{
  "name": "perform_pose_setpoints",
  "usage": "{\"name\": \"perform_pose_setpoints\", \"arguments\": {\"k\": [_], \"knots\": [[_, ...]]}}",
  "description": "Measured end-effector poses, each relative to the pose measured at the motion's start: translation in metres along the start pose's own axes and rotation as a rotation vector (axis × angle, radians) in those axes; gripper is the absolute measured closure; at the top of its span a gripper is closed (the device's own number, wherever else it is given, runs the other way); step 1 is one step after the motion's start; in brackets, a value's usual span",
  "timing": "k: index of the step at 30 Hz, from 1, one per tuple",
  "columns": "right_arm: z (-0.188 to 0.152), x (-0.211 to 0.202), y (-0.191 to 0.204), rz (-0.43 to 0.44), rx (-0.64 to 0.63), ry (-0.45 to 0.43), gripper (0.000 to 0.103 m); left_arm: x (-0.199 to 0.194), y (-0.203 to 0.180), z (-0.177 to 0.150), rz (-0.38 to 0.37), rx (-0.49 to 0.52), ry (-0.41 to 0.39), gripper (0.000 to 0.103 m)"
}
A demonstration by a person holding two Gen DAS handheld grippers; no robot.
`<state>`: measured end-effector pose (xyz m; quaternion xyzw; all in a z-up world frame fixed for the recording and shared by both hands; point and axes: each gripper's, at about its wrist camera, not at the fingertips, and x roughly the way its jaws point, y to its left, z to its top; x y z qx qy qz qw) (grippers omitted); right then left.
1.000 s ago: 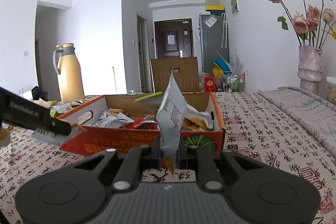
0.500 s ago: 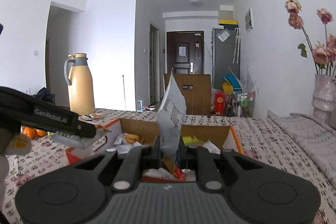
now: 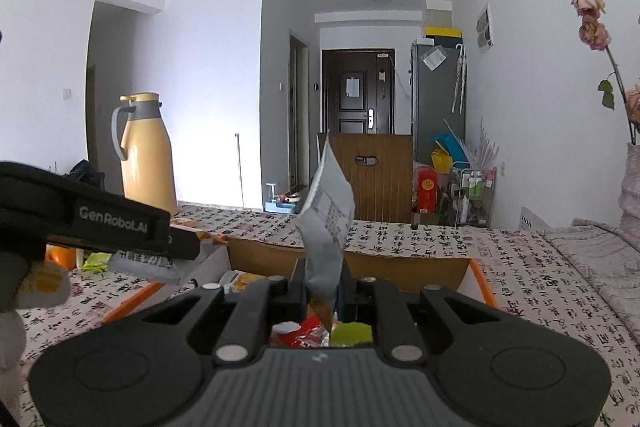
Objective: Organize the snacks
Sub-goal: 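Carry both packets over the box and open both tools to drop them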
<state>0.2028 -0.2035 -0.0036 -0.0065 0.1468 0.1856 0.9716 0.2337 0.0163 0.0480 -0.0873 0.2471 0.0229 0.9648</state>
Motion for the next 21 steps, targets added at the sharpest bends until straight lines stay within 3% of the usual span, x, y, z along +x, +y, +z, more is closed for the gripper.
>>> {"name": "perform_pose_setpoints", "arguments": {"k": [7, 19, 21], "knots": [[-0.009, 0.026, -0.008, 0.012, 0.042, 0.035, 0.091, 0.022, 0.009, -0.007, -0.001, -0.014, 0.001, 0.060], [-0.018, 0.034, -0.009, 0.003, 0.046, 0.063, 0.090, 0.032, 0.017, -0.016, -0.002, -0.027, 0.016, 0.060], [-0.017, 0.033, -0.009, -0.005, 0.049, 0.058, 0.089, 0.030, 0.017, -0.016, -0.002, -0.028, 0.005, 0.052]]}}
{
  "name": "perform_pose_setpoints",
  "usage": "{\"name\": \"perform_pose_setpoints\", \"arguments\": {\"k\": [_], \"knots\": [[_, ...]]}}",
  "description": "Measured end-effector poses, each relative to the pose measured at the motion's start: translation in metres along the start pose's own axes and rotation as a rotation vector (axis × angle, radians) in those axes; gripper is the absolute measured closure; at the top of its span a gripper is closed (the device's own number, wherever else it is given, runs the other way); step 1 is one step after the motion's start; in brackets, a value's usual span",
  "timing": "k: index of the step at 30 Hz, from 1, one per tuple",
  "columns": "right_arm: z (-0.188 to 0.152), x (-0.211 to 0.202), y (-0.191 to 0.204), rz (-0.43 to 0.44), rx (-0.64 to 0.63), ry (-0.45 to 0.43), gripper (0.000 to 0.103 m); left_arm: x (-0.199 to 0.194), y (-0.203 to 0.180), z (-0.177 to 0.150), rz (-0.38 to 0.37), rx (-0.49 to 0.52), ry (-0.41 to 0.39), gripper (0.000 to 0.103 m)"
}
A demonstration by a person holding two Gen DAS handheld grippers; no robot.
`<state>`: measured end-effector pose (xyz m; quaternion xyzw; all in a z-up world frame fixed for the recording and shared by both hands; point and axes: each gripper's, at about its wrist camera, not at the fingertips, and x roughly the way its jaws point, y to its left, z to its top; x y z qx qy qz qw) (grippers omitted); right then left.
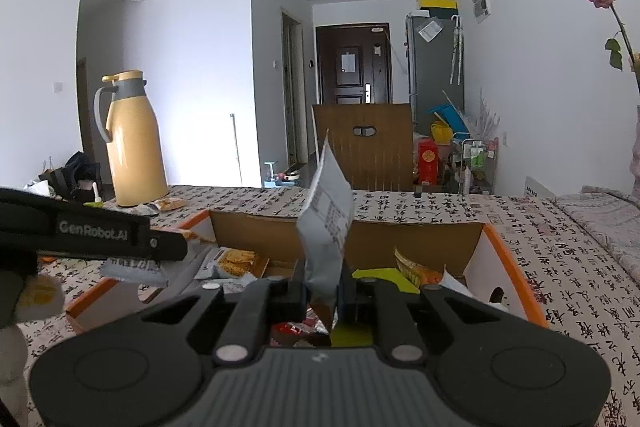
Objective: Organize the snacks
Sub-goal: 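Carry both packets over the box and open both tools to drop them, then move both tools back to the snacks beside the box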
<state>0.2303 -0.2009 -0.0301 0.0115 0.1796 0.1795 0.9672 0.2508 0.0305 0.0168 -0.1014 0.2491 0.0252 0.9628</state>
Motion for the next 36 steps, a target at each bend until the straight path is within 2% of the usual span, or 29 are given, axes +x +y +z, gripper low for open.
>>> {"name": "perform_pose_setpoints", "arguments": {"k": [1, 3, 4, 6, 8, 9, 10, 11, 24, 36], "knots": [[0.000, -0.001, -0.001, -0.007, 0.002, -0.003, 0.089, -0.001, 0.000, 0.000, 0.003, 0.002, -0.006, 0.048], [0.000, -0.002, -0.002, -0.022, 0.009, -0.008, 0.087, -0.005, 0.000, 0.000, 0.016, -0.002, -0.024, 0.030], [0.000, -0.003, -0.003, -0.023, 0.014, -0.011, 0.080, -0.006, 0.001, 0.001, 0.020, -0.005, -0.033, 0.025], [0.000, -0.005, -0.005, -0.028, 0.022, -0.019, 0.063, -0.009, 0.002, 0.002, 0.034, -0.014, -0.052, 0.011], [0.000, -0.007, -0.005, -0.028, 0.025, -0.031, 0.034, -0.013, 0.002, 0.002, 0.051, -0.021, -0.073, 0.000], [0.000, -0.008, -0.005, -0.037, 0.026, -0.037, 0.023, -0.015, 0.002, 0.002, 0.062, -0.023, -0.085, 0.000], [0.000, -0.009, -0.005, -0.048, 0.025, -0.044, 0.005, -0.016, 0.002, 0.003, 0.062, -0.024, -0.085, 0.000], [0.000, -0.010, -0.006, -0.053, 0.026, -0.050, 0.000, -0.016, 0.003, 0.003, 0.060, -0.025, -0.083, 0.000], [0.001, -0.009, -0.012, -0.082, 0.043, -0.034, 0.000, -0.020, 0.001, 0.003, 0.068, -0.021, -0.079, 0.000], [0.014, -0.040, -0.003, -0.088, 0.014, -0.056, 0.000, -0.056, -0.005, 0.009, 0.064, 0.014, -0.118, 0.000]]}}
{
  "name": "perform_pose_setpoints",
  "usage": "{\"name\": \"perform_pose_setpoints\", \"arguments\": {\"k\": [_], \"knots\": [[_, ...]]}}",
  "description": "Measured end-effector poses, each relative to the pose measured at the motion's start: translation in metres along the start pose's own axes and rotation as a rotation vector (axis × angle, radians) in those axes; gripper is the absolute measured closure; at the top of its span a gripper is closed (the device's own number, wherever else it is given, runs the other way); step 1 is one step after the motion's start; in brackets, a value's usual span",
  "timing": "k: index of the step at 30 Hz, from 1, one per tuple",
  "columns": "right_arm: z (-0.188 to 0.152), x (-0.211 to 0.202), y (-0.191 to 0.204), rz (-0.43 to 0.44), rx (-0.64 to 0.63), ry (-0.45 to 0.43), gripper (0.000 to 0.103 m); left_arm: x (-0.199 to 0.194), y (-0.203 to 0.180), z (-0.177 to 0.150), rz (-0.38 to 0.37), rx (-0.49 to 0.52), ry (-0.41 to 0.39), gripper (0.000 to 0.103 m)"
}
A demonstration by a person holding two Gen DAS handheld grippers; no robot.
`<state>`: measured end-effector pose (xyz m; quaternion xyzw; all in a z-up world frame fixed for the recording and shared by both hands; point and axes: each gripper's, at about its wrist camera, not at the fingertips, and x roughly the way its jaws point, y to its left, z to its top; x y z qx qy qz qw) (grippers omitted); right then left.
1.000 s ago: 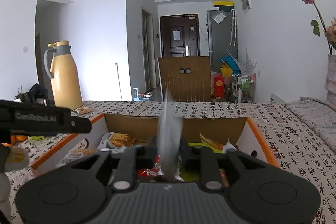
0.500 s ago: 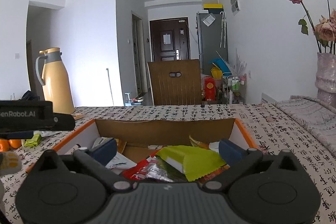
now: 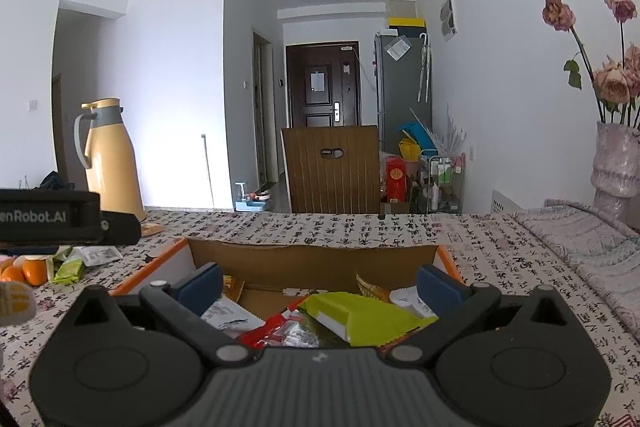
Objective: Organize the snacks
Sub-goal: 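Move both tools back to the snacks beside the box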
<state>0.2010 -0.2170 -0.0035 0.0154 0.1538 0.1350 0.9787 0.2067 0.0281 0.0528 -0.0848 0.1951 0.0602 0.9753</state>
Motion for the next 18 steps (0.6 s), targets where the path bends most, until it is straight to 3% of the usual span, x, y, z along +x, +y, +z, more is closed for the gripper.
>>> {"name": "perform_pose_setpoints", "arguments": {"k": [18], "knots": [[-0.021, -0.070, 0.011, 0.003, -0.017, 0.040, 0.000, -0.057, 0.023, -0.027, 0.002, 0.032, 0.018, 0.000]]}}
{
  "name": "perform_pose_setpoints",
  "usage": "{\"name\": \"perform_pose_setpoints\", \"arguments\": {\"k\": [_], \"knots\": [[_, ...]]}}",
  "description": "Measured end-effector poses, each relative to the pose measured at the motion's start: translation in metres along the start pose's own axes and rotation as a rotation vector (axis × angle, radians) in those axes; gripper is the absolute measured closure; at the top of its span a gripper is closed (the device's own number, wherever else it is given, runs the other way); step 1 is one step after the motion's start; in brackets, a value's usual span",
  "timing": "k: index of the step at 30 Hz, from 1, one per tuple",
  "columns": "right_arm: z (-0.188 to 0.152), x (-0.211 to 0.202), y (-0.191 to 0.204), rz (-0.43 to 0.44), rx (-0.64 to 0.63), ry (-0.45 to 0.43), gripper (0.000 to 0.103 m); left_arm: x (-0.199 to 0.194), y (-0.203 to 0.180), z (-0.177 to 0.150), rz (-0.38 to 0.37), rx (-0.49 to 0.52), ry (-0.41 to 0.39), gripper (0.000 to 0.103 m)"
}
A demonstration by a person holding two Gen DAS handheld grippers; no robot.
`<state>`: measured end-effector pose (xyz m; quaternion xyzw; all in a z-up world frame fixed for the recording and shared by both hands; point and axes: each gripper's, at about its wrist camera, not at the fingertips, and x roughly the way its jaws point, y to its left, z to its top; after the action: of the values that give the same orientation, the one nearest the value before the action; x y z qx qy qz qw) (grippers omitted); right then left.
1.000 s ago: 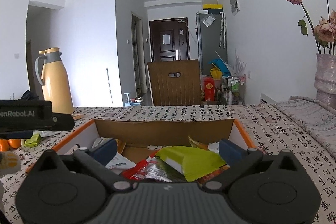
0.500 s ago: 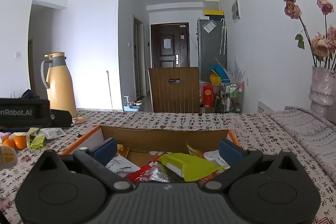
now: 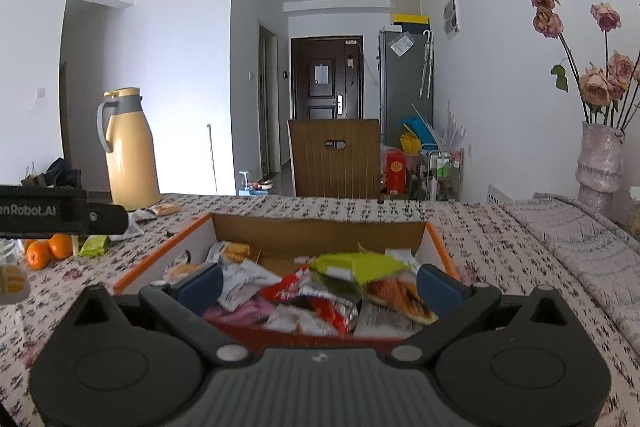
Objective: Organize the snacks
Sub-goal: 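Move both tools back to the snacks beside the box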
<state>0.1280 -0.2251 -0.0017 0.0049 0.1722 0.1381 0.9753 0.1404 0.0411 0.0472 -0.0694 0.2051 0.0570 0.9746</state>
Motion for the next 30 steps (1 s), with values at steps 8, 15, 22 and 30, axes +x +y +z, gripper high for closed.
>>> {"name": "perform_pose_setpoints", "arguments": {"k": [8, 15, 22, 30], "knots": [[-0.023, -0.016, 0.006, 0.020, 0.015, 0.060, 0.000, -0.013, 0.010, -0.027, 0.002, 0.048, 0.046, 0.000], [-0.043, -0.017, 0.011, 0.012, 0.004, 0.127, 0.000, -0.016, 0.015, -0.053, -0.008, 0.103, 0.087, 0.000], [-0.055, -0.009, 0.015, 0.005, -0.004, 0.203, 0.000, 0.000, 0.027, -0.070, -0.008, 0.097, 0.153, 0.000], [-0.068, 0.012, 0.017, -0.025, -0.010, 0.290, 0.002, 0.019, 0.036, -0.085, -0.018, 0.077, 0.216, 0.000]]}}
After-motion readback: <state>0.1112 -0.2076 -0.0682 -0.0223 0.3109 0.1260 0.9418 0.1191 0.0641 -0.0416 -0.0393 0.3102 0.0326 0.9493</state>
